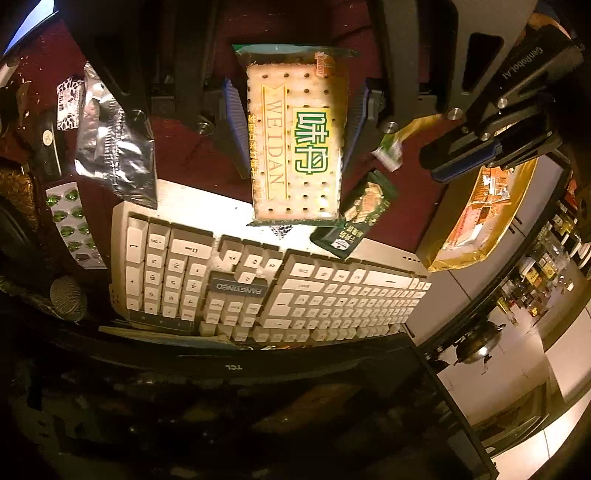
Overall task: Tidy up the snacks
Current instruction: 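Lift the tan-green packet with the left gripper while the right gripper holds the WEIDAN pack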
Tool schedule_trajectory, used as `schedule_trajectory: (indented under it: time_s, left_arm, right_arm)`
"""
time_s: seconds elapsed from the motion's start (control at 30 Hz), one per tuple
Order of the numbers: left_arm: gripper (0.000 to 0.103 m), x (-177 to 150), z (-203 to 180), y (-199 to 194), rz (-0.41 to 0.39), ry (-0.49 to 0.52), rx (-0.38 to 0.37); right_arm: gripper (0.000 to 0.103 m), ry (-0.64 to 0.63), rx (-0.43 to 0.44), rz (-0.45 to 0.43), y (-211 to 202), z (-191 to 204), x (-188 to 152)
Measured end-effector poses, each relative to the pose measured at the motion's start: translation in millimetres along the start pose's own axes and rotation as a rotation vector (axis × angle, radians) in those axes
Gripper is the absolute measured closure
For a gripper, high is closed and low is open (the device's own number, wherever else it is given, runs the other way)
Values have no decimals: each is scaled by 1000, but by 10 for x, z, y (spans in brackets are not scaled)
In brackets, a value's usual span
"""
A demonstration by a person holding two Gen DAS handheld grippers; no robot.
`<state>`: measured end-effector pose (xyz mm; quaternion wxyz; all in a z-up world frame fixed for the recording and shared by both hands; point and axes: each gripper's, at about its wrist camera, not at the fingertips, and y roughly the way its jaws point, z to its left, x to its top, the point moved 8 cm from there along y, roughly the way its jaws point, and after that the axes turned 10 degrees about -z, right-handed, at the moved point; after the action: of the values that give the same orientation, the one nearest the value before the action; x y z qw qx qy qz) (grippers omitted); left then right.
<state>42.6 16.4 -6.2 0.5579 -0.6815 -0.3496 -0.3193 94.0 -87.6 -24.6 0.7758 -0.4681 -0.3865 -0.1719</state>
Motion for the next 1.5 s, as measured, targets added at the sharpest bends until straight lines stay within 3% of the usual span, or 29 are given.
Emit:
schedule_trajectory:
  time_s: [0.13,0.3,0.33,0.4,0.47,0.57,0.73,0.9,1.03,1.27,1.5]
  left_arm:
    - [85,-8,72,-28,8,-9,12]
    - [82,-146,73,27,82,-1,-10]
    - [76,-181,66,38,95,1,-11]
    - [43,-250,33,65,122,6,-21]
    - [38,-307,-10,87,131,18,-25]
    - [39,-353,-75,128,129,70,-4]
    - [68,-443,-101,260,167,70,-12]
    - [68,-435,-155,291,143,108,14]
    - [74,-403,-125,282,132,92,22]
    - [75,-317,-14,163,101,43,13]
    - [75,-167,91,-66,49,20,14]
  right_arm:
    - [57,11,4,5,8,-2,-7]
    - [57,17,-4,9,18,-30,-13]
    - [57,17,-4,9,17,-30,-14]
    - [57,16,-4,8,16,-33,-13]
    - [57,17,-4,8,13,-33,-13]
    - [57,15,-3,6,10,-31,-11]
    - [57,14,-3,3,-2,-27,-4]
    - [57,9,-1,3,2,-8,-7]
    - [57,7,0,4,2,-2,-10]
    - [57,8,13,0,-7,49,-14]
    - [57,37,82,11,-31,212,-12]
